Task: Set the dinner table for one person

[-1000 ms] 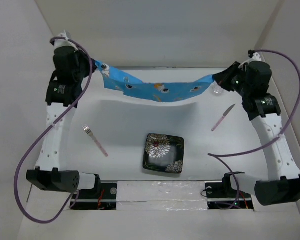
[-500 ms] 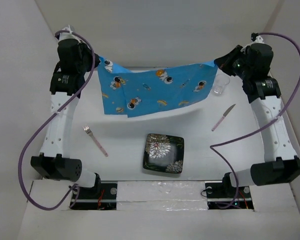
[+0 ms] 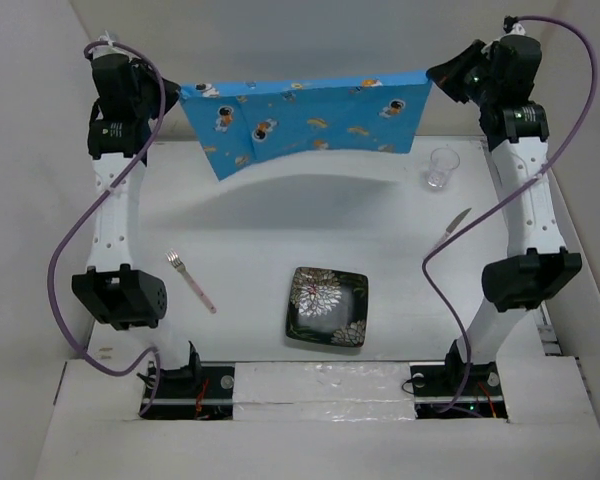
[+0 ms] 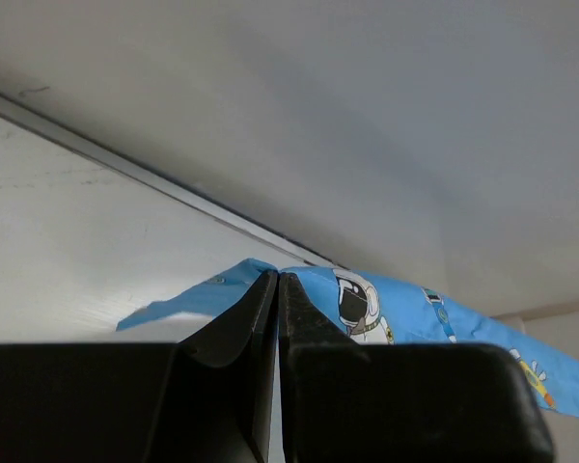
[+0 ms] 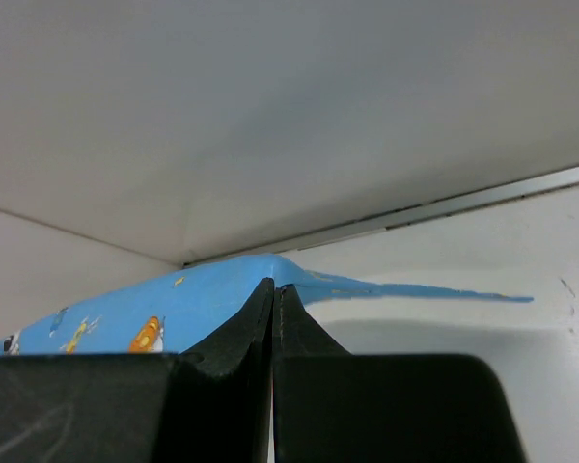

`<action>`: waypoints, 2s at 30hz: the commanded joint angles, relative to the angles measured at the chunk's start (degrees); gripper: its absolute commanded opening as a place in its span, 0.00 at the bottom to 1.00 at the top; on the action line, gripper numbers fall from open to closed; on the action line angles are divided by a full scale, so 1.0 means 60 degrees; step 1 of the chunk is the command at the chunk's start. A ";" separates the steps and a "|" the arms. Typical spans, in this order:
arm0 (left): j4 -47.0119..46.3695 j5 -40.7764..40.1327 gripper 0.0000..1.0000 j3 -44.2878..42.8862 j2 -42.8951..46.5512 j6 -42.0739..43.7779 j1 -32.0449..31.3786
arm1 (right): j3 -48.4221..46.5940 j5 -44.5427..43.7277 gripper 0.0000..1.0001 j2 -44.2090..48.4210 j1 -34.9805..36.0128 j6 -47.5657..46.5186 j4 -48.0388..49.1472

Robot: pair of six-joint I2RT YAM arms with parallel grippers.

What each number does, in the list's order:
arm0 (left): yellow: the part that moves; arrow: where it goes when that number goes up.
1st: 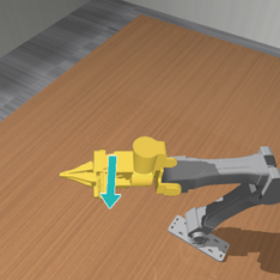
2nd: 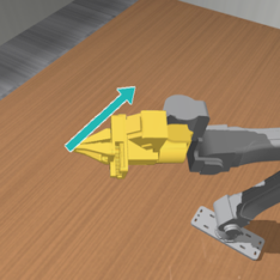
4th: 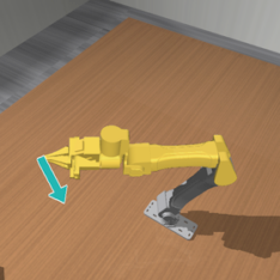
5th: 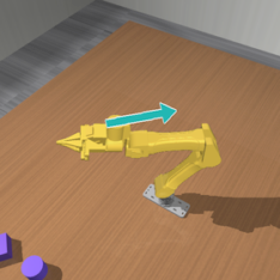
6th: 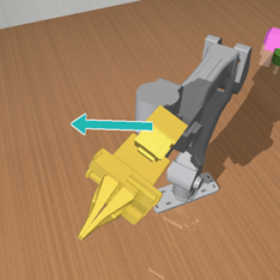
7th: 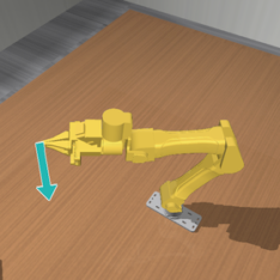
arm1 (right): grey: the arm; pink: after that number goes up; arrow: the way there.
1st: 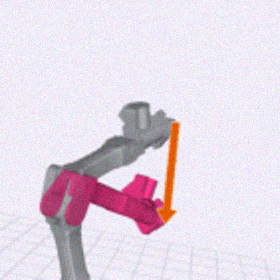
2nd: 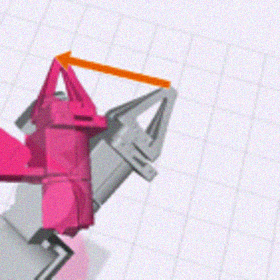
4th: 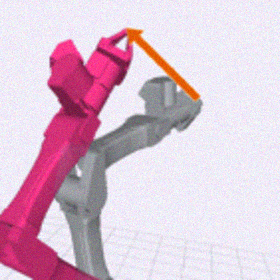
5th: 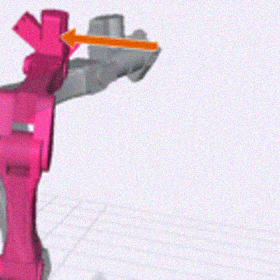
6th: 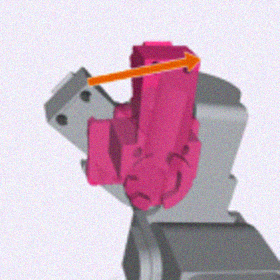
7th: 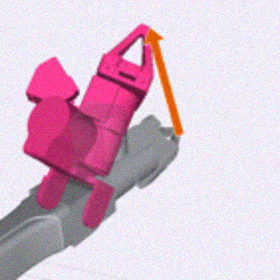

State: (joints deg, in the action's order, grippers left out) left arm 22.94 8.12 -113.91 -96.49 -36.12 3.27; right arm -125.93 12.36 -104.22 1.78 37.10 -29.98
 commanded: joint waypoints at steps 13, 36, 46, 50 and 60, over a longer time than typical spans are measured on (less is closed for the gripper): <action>-0.3456 0.0360 0.00 0.8054 0.2370 0.0028 0.0012 | 0.8416 0.0592 0.00 0.1800 0.0201 0.0042 0.2916; -0.3326 0.0096 0.00 1.2158 0.2721 0.0629 0.0012 | 1.2533 -0.0244 0.00 0.2927 0.0289 -0.0486 0.2345; -0.2257 -0.0196 0.00 1.2846 0.4024 0.0673 0.0012 | 1.3458 -0.0375 0.00 0.3792 0.0113 -0.0529 0.1964; -0.1876 -0.0167 0.00 1.3022 0.4318 0.0658 0.0012 | 1.3619 -0.0492 0.00 0.3777 0.0025 -0.0690 0.1788; -0.1509 -0.0240 0.00 1.3111 0.4216 0.0410 -0.0325 | 1.3693 -0.0624 0.00 0.3396 -0.0063 -0.0895 0.1744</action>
State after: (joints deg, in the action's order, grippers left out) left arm 12.32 7.22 -35.66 -71.42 -33.28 1.50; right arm -43.24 9.72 -83.66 1.83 33.15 -19.22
